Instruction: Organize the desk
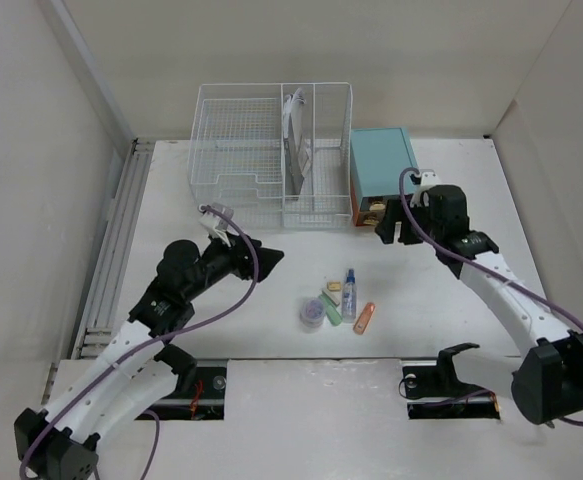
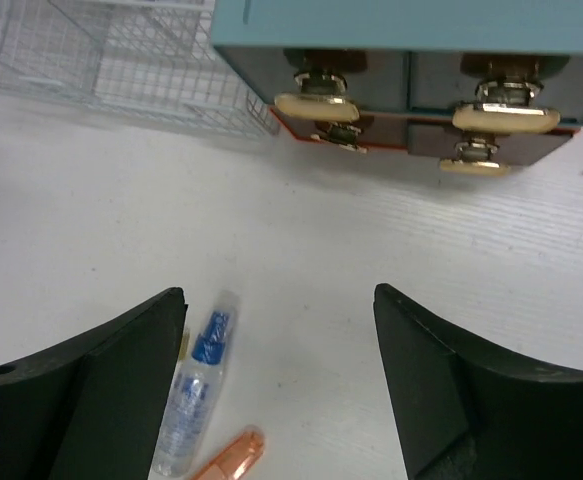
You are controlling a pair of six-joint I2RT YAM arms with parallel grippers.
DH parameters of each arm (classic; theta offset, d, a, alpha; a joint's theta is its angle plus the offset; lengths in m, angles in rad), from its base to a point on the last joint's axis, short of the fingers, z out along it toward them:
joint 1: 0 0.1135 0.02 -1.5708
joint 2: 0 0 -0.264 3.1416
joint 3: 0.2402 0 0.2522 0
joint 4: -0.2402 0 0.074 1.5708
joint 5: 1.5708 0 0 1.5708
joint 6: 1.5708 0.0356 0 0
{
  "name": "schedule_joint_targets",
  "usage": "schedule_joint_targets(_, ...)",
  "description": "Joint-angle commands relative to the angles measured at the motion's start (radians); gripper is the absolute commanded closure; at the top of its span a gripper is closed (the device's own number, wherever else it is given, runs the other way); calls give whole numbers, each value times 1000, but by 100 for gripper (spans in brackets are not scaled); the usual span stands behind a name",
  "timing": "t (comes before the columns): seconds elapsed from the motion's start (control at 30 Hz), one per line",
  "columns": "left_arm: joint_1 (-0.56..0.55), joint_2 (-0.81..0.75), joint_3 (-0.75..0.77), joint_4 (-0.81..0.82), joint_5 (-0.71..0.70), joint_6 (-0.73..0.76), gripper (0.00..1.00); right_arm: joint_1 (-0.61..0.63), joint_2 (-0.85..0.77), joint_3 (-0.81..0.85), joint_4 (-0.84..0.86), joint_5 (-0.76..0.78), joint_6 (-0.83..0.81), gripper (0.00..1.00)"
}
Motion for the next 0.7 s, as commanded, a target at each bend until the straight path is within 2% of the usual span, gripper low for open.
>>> schedule_joint_targets(0.0,-69,-3,-18,109,-203,-69,28,-17,50,7,166,-92,66,19)
schedule_joint_targets(0.1,-138,68,-30,184,-275,-69,22,-40,165,59,166,-116,75,21)
schedule_joint_targets(0.3,-150,157,-31,270,-284,-78,17,-49,322,122,230,-140,129,21)
schedule_joint_targets(0.67,-150,157,-44,313,-327,-29,5,-49,376,146,336,-109,193,22)
